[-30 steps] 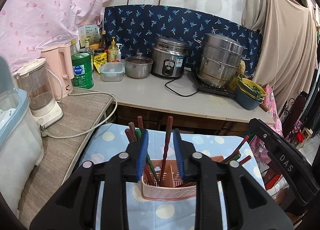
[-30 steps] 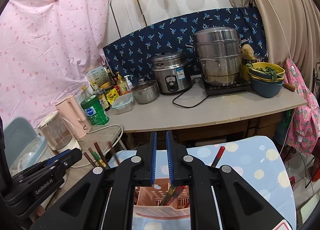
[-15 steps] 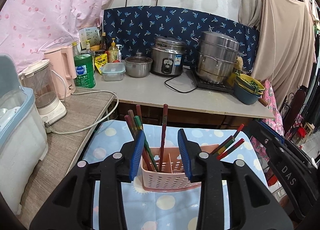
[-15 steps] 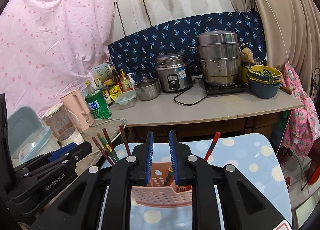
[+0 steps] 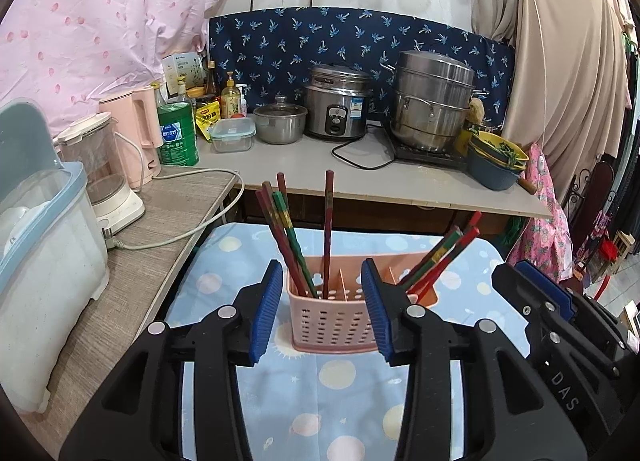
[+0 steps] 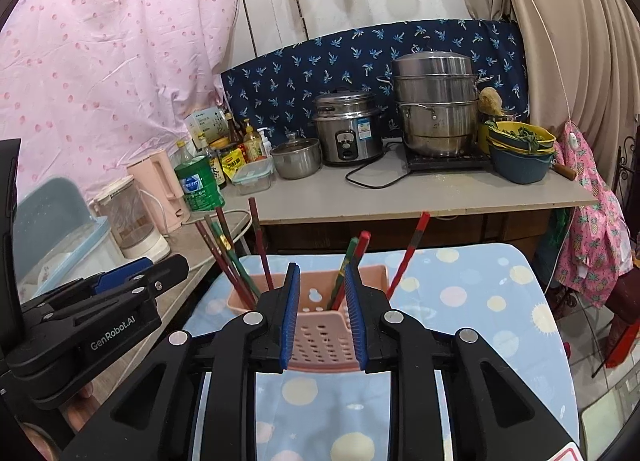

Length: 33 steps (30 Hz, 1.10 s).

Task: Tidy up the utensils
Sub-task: 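Withdraw both open grippers back from the pink basket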

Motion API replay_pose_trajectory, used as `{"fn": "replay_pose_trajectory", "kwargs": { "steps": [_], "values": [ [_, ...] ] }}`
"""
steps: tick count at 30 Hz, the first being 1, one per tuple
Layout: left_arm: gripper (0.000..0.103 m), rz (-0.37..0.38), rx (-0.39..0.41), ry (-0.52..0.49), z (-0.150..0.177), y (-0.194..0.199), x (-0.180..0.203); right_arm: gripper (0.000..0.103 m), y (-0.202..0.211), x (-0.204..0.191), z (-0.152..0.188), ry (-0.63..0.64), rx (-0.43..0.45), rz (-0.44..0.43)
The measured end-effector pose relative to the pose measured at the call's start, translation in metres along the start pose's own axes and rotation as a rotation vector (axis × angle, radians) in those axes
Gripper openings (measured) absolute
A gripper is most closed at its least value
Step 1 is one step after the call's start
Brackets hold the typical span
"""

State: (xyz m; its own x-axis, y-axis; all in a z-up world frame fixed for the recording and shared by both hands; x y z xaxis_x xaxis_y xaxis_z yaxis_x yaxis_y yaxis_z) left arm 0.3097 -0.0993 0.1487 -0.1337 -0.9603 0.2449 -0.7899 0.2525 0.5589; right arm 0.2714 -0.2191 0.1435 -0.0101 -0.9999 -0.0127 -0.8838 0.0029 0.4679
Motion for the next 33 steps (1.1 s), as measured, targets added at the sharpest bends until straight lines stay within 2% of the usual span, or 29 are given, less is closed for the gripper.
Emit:
{"fn": "replay_pose_trajectory", "kwargs": {
  "steps": [5, 9, 16, 18, 33],
  "values": [
    [0.041, -0.007, -0.011, -0.010, 0.014, 0.005, -0.001, 0.023, 0.009, -0.002, 0.014, -0.003, -0.012, 0.002],
    [0.052, -0.017, -0.016, -0.012, 0.025, 0.009, -0.004, 0.023, 0.014, -0.003, 0.028, -0.005, -0.029, 0.004],
    [0.054, -0.042, -0.045, -0.031, 0.052, 0.009, -0.008, 0.026, 0.019, -0.005, 0.052, -0.005, -0.061, 0.011],
    [0.057, -0.050, -0.055, -0.030, 0.058, 0.007, -0.010, 0.027, 0.020, -0.005, 0.057, -0.006, -0.069, 0.014],
    [0.081, -0.091, -0.100, -0.025, 0.096, -0.001, -0.022, 0.054, 0.021, 0.004, 0.090, 0.007, -0.114, 0.051]
  ]
}}
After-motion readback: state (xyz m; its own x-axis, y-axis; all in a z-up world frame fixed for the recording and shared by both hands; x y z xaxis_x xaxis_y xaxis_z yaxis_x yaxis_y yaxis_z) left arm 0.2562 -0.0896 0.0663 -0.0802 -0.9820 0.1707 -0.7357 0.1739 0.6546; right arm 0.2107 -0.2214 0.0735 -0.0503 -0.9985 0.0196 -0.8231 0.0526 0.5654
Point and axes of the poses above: each gripper's, at about its wrist camera, not at the fingertips, and y roughly against the way its jaws point, x to its right, z to its underside, the point moved 8 cm from there along -y, roughly the way its jaws point, and after that the axes turned 12 degrees about y, right-handed, at the moved point
